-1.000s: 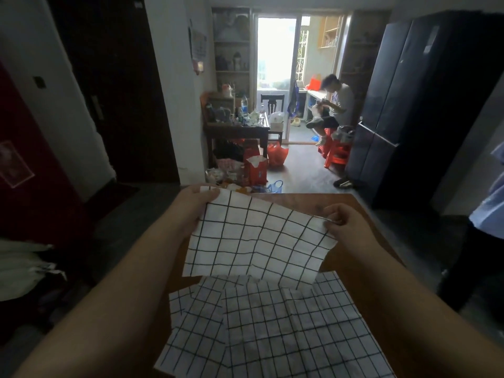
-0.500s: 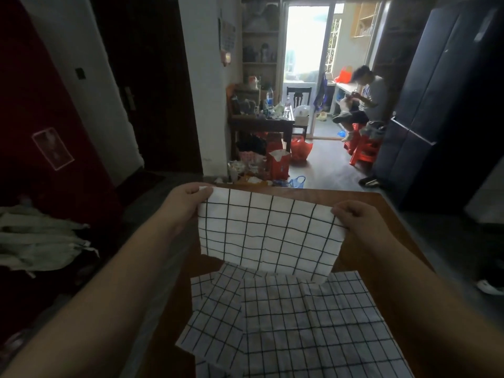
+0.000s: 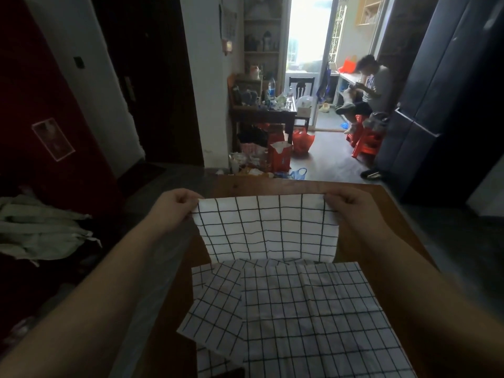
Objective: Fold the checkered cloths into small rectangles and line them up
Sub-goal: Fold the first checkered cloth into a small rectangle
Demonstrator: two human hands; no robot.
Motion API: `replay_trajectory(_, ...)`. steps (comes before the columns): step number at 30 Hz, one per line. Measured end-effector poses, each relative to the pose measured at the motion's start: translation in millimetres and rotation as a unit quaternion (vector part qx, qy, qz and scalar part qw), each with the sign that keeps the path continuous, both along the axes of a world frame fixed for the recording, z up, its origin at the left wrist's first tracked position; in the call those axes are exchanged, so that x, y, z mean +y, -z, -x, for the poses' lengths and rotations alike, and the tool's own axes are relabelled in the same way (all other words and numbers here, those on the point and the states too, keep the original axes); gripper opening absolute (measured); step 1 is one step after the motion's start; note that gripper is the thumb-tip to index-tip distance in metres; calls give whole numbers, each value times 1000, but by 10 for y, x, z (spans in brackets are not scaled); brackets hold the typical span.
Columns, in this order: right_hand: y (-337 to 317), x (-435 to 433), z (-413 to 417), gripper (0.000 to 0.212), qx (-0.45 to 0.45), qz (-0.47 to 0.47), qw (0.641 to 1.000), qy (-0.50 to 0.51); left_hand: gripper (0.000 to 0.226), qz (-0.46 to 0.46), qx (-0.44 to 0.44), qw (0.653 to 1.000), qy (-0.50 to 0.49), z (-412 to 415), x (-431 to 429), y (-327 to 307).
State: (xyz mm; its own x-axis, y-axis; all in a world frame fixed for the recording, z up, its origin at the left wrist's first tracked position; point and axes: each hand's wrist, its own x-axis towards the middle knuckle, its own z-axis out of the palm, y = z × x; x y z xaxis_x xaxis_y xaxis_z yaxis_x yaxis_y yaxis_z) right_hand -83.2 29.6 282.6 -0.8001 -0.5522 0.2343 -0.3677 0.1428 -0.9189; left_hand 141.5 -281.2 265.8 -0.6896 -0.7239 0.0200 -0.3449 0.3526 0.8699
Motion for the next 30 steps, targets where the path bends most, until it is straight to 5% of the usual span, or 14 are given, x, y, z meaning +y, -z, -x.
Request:
replay_trajectory(5,-44,-56,-37,18,15,-10,1000,-9,16,70,-97,991,65,150,109,77)
replay_trajectory(13,-40,10,-74,15,49,-67,996,-17,39,51,-179,956,225,672,528,316)
replay_trajectory(20,-136,226,-71,21,61,-66,996,-13,52,31,-89,959,267,1095,1054,402)
replay_trajectory(25,-129,395,-55,26,64,-63,996,11,11,99,-31,954,281,1311,1254,474)
replay_trajectory(30,7,533,64,19,59,-73,992,88,20,148,-3,954,262,1370,1235,404)
